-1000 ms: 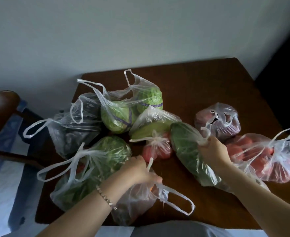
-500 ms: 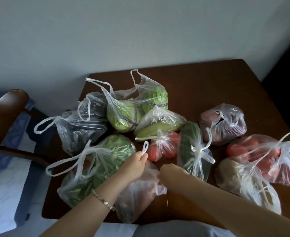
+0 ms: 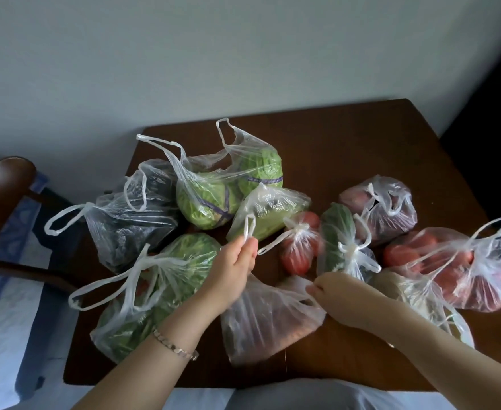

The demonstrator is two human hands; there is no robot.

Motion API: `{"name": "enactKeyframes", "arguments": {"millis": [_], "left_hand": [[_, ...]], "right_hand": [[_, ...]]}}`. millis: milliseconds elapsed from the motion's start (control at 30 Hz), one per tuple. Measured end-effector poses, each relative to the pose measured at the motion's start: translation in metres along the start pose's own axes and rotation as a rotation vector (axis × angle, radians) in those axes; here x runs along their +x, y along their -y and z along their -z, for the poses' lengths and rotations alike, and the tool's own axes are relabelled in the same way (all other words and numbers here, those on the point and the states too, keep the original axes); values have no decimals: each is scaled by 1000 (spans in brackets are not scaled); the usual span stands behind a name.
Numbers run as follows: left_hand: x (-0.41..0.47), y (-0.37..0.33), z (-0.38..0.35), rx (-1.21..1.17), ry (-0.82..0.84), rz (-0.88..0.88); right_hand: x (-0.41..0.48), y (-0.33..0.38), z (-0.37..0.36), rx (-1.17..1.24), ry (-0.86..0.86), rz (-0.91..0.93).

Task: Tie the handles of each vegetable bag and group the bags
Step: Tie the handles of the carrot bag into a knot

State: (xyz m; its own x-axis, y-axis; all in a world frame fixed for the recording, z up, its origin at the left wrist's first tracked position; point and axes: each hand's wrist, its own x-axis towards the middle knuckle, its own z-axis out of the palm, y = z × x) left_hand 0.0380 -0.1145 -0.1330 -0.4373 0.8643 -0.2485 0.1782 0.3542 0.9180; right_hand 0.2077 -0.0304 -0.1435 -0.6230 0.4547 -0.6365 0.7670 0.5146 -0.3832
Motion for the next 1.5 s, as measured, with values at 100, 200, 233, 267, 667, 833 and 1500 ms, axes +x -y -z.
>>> {"name": "enactKeyframes", "arguments": {"millis": [100,200,233,267,667,833,1500], "left_hand": [[12,-9,7,-72,-22,-6],[19,-13,9,-48,-53,-29],[21,-14,9,-41,-54,-31],[21,-15,8,-36,-53,-29],[11,-7,-5,-98,71,11],[8,-8,-11,-145,113,-48],[-5,-8,-48,-446,101,263]], "right_hand": [[-5,3,7,58,28,33],[-5,4,10,121,11,47],[-4,4,10,160,-12,38],[-2,2,9,207,-41,24],[-8,-33,24,229,59,-95],[-25,-36,51,145,-11,-119],[6,5,3,1152,-450,-22]]}}
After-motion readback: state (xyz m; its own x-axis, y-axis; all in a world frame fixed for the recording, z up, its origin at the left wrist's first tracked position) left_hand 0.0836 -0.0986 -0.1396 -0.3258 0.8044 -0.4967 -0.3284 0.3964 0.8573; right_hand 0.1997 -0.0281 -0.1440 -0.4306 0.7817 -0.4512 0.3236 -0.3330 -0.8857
